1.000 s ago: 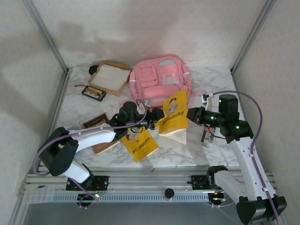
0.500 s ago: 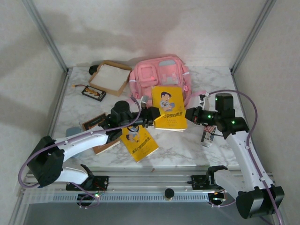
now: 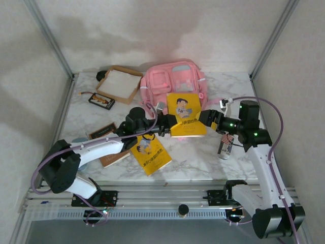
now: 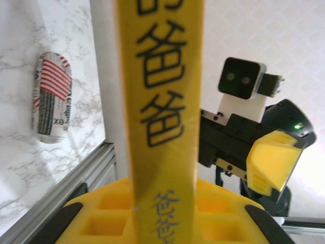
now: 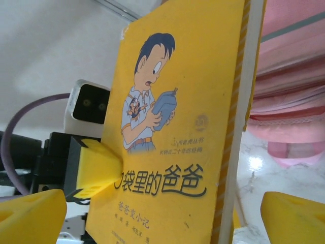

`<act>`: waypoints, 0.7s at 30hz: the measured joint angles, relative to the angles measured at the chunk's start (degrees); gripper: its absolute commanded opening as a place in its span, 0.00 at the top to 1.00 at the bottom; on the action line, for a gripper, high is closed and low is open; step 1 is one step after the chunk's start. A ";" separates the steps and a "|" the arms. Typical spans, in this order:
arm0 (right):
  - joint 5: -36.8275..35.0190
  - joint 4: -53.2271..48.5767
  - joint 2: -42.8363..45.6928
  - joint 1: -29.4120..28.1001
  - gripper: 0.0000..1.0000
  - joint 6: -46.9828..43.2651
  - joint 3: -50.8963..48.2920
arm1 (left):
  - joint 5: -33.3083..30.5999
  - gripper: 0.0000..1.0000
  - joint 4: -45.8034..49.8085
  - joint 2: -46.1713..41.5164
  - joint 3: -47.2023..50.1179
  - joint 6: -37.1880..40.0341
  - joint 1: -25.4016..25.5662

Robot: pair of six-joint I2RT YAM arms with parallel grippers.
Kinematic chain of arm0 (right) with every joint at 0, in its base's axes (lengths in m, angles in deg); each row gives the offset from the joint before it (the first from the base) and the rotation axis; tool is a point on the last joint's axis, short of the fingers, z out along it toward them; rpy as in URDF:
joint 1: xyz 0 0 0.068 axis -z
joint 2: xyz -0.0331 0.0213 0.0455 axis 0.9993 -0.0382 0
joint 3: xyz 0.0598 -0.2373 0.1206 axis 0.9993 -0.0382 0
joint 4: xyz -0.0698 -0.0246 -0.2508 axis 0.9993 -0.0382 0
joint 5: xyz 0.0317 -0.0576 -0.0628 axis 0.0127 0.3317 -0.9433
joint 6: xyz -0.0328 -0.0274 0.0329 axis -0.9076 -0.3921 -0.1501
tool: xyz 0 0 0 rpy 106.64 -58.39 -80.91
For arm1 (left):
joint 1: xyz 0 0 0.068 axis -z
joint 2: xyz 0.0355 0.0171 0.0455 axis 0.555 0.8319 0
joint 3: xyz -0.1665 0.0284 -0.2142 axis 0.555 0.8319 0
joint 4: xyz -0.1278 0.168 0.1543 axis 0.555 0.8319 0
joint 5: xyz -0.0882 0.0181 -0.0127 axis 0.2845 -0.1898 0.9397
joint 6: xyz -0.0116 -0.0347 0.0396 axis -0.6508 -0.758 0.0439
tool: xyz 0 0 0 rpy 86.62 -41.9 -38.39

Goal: Pack the student bag
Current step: Pass the book.

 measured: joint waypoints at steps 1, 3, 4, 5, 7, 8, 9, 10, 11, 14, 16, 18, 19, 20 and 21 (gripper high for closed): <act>0.20 -0.09 -0.13 0.24 0.01 0.46 -0.13 | 0.13 1.00 -0.90 0.33 -0.39 -0.37 0.00; 0.85 -0.07 -0.57 0.61 0.01 1.16 -0.20 | 0.37 1.00 -2.49 0.61 -0.96 -0.81 0.00; 1.40 0.26 -0.76 0.83 0.01 1.95 -0.39 | 0.52 1.00 -3.06 0.61 -1.29 -0.94 0.00; 2.19 1.44 -0.74 0.96 0.01 3.17 -1.03 | 0.66 1.00 -3.48 0.70 -1.68 -0.96 0.00; 4.68 5.31 -0.37 1.01 0.01 6.51 -3.28 | 0.83 1.00 -4.39 1.22 -2.73 -0.96 0.02; 5.75 6.84 -0.11 1.01 0.03 8.02 -4.26 | 0.81 1.00 -4.66 1.49 -3.08 -0.94 0.04; 6.56 7.78 0.15 1.01 0.11 9.18 -4.85 | 0.81 1.00 -4.66 1.77 -3.48 -0.72 0.04; 7.41 8.59 0.50 1.01 0.20 10.29 -4.96 | 0.74 1.00 -4.17 1.99 -3.80 -0.13 0.04; 8.00 9.57 0.90 1.01 0.26 11.04 -4.96 | 0.59 1.00 -3.26 2.08 -4.13 0.61 0.04; 9.03 11.58 2.29 1.03 0.41 12.92 -4.83 | -0.11 1.00 0.50 2.27 -4.96 3.17 0.04; 8.98 12.28 2.51 1.27 0.58 13.60 -4.81 | -0.57 1.00 2.08 2.32 -5.33 4.74 0.04; 8.76 12.28 2.51 1.29 0.71 13.68 -4.70 | -0.83 1.00 3.67 2.51 -5.77 6.12 0.04; 8.41 11.89 2.49 1.27 0.77 13.62 -4.61 | -0.94 1.00 4.39 2.67 -6.01 6.69 0.04; 8.11 11.65 2.45 1.29 0.84 13.40 -4.55 | -0.94 1.00 4.72 2.86 -6.25 7.13 0.04; 7.39 11.19 2.29 1.29 0.92 12.96 -4.37 | -0.98 0.96 5.14 3.10 -6.64 7.72 0.04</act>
